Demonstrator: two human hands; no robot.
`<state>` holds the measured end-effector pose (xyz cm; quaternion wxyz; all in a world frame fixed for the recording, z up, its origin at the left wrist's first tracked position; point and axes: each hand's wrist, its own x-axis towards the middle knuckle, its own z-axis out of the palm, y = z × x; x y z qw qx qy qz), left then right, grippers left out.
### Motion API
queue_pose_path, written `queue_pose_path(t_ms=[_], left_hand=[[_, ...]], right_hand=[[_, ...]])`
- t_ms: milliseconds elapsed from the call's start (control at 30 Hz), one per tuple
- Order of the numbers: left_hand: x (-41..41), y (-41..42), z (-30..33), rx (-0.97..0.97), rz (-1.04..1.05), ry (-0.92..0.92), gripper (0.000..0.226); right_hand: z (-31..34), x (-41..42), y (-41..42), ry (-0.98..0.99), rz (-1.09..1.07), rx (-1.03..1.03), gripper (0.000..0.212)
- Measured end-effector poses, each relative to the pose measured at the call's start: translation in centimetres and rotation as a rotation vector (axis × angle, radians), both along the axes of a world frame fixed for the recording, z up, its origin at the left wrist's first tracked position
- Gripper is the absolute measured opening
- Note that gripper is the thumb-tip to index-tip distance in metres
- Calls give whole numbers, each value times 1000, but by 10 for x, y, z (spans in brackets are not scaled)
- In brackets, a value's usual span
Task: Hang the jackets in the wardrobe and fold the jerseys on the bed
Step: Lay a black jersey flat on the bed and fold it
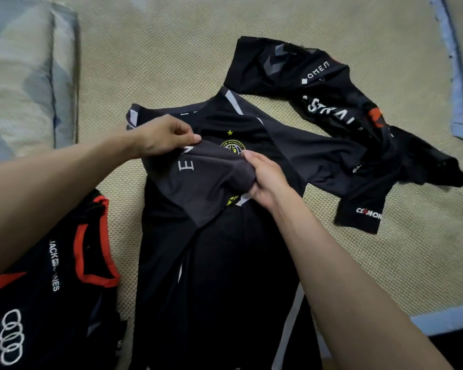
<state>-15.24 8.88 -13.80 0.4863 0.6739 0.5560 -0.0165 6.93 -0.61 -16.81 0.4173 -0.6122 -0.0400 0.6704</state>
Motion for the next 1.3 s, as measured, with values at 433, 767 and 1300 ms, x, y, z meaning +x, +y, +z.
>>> queue_pose_path(t_ms=[433,767,1300], left_hand=[[-18,1,-15,136,-429,429,18],[-4,35,-5,216,-527,425,21],[-6,70,6,276,63,223,26]], right_hand=[[-5,24,-12,46,269,-98,41],[15,80,-1,-5,163,67,16],[-28,72,4,-346,54,162,18]])
